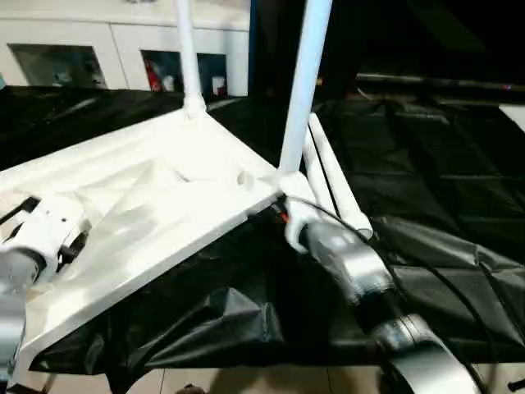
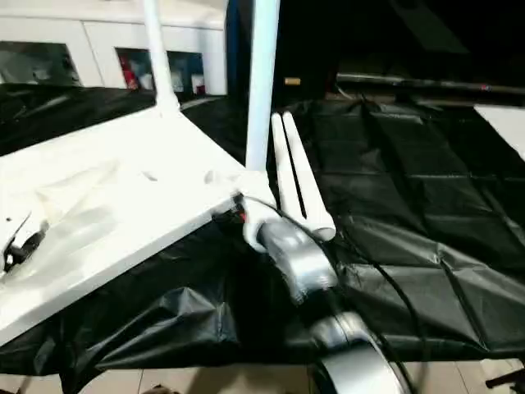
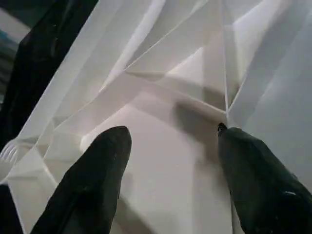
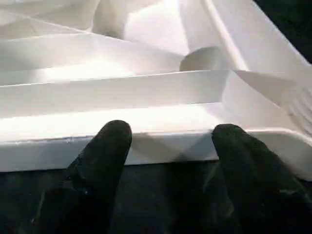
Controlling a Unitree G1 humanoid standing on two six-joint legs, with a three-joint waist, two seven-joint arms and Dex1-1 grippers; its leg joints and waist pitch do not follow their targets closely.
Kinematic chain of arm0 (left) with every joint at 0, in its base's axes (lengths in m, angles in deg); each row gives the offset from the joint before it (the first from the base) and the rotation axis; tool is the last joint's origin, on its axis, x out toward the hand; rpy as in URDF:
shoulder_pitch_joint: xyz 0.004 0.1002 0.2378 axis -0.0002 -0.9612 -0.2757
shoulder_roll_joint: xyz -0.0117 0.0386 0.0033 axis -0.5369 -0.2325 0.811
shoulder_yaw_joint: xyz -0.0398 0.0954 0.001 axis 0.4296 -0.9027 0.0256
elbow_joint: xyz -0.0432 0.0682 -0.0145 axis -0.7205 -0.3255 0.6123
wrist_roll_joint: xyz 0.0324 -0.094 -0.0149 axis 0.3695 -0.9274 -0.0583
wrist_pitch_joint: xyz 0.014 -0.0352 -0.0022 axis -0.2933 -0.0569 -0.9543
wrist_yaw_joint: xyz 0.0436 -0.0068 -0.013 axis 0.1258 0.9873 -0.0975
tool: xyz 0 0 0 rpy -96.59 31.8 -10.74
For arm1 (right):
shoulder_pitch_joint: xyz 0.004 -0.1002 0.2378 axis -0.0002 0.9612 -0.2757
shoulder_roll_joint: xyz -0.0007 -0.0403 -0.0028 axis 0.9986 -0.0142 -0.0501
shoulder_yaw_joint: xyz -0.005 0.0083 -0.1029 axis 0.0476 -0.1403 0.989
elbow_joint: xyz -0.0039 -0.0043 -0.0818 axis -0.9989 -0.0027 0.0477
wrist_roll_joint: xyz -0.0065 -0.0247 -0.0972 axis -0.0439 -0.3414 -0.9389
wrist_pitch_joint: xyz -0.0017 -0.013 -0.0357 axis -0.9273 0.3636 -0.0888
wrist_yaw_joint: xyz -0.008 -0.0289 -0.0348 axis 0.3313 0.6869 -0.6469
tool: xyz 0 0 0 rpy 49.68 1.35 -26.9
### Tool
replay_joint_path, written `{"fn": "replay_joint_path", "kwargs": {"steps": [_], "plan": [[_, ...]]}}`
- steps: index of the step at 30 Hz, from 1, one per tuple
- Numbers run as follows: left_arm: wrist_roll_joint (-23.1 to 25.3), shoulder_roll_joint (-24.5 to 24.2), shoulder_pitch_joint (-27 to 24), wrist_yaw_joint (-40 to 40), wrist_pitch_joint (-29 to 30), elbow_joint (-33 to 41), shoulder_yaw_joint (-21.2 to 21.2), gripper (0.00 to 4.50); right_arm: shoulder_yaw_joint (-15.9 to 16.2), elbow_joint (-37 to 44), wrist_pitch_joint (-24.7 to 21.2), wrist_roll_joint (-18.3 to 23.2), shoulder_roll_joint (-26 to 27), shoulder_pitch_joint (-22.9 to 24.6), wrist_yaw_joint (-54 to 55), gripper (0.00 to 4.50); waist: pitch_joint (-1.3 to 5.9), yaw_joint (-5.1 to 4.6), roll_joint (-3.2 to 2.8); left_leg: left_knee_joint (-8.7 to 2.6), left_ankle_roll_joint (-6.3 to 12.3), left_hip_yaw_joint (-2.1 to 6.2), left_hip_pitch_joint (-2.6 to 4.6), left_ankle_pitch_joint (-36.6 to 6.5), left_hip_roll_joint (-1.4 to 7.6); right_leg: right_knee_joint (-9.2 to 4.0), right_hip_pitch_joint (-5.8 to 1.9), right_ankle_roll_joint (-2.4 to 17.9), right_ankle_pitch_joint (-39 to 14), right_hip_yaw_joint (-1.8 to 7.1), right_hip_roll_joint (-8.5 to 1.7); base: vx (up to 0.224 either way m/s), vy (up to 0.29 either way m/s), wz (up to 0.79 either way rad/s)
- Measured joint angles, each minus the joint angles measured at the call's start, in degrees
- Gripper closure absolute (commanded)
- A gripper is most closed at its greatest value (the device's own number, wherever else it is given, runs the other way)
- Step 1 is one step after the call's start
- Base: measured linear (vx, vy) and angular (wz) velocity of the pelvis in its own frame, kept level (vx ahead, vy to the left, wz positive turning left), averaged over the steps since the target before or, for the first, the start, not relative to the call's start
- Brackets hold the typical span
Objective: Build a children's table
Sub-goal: Rotate leg to tighten
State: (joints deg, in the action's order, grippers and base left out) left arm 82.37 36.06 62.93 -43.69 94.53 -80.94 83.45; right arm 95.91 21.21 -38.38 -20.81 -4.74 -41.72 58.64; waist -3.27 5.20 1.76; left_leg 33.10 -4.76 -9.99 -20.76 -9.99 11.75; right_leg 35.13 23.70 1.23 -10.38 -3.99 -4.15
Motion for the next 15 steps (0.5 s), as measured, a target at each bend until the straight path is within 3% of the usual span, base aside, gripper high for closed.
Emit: {"fn": "replay_joint_path", "kwargs": {"steps": [5,8,12,15], "plan": [[-1.90,-3.06,2.40,-5.23,2.89,-2.21,-2.20,1.96,-0.06,-8.27,2.20,-0.56,0.28,-4.77,0.22,2.02,0.05,-0.33,0.11,-0.10,-0.01,-0.02,0.69,-0.01,-0.06,0.02,-0.44,-0.02,-0.01,0.08,0.00,0.000,0.000,0.00],[-5.87,-3.26,2.52,-11.77,6.09,-2.25,-3.36,2.24,-0.82,-12.63,4.39,-0.56,0.64,-7.09,0.75,2.32,-0.04,-0.38,0.06,-0.11,-0.01,-0.02,0.75,-0.01,-0.12,0.00,-0.48,-0.02,-0.01,0.13,-0.03,0.000,0.000,0.00],[-8.32,-5.28,1.06,-16.19,8.54,-1.14,-4.07,2.60,-1.65,-16.03,6.56,-0.51,0.85,-8.52,0.90,2.69,-0.03,-0.68,0.83,-0.16,-0.01,0.00,0.71,-0.01,-0.10,0.03,-0.44,-0.04,-0.02,0.12,0.00,0.000,0.000,0.00],[-9.14,-5.67,-0.05,-17.21,9.41,-0.03,-4.04,2.82,-2.01,-18.06,8.21,-0.50,0.77,-9.35,0.42,2.87,-0.10,-0.98,1.00,-0.17,-0.05,-0.02,0.63,-0.04,-0.11,-0.13,-0.44,-0.07,-0.04,0.15,-0.01,0.000,0.000,0.00]]}}
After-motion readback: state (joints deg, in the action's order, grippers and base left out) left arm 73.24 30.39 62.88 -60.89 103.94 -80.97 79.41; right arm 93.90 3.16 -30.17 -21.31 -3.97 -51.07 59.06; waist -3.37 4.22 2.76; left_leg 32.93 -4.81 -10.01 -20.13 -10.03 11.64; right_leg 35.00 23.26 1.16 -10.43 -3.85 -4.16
